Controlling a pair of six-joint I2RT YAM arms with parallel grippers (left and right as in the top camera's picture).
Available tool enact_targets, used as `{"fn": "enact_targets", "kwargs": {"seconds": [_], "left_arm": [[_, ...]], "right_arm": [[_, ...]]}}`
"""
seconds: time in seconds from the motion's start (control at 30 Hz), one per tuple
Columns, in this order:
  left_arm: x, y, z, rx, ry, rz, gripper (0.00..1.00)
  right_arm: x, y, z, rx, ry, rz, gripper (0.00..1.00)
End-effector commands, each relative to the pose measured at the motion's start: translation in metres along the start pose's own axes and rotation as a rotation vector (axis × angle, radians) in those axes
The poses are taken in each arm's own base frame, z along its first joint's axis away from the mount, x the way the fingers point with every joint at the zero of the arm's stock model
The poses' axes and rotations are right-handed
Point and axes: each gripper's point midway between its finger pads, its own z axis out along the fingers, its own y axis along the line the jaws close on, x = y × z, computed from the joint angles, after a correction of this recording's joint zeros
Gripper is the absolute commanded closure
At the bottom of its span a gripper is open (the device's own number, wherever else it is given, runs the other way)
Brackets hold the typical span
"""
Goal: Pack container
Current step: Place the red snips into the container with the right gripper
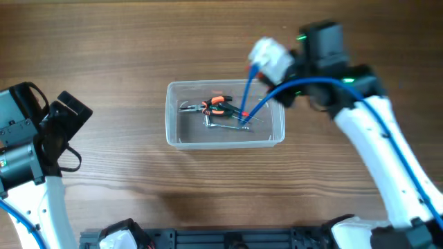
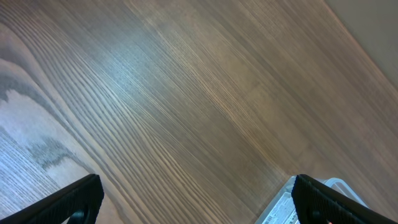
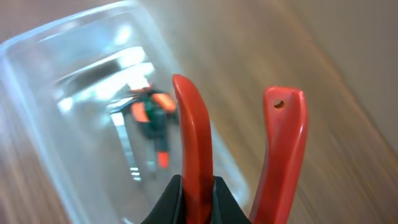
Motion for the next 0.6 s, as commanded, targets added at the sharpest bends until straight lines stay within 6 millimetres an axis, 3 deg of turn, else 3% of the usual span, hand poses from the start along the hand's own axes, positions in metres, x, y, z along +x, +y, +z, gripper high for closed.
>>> {"fn": "enact_targets", "kwargs": {"seconds": [0.0, 0.13, 0.2, 0.33, 0.47, 0.57], "left_arm": [[0.001, 0.0, 0.001, 0.005, 0.008, 0.016, 0.0], [0.001, 0.0, 0.001, 0.005, 0.008, 0.016, 0.0], [0.0, 0.0, 0.001, 0.005, 0.008, 0.016, 0.0], [0.0, 0.0, 0.001, 0.005, 0.007, 0.016, 0.0], [0.001, 0.0, 0.001, 0.005, 0.008, 0.016, 0.0], [0.0, 0.0, 0.001, 0.005, 0.007, 0.016, 0.0]], "right_arm": [[0.006, 0.038, 0.045, -0.145, 0.075, -0.157, 0.96], [0.033, 0.076, 0.098, -0.31, 0.208, -0.159, 0.96], [0.056, 0.092, 0.13, -0.388, 0.286, -0.142, 0.96], [0.089, 0.107, 0.162, -0.471, 0.38, -0.103, 0.94], [0.101, 0.112, 0.174, -0.492, 0.417, -0.072, 0.83], [0.1, 0.11, 0.174, -0.477, 0.419, -0.053, 0.61]]}}
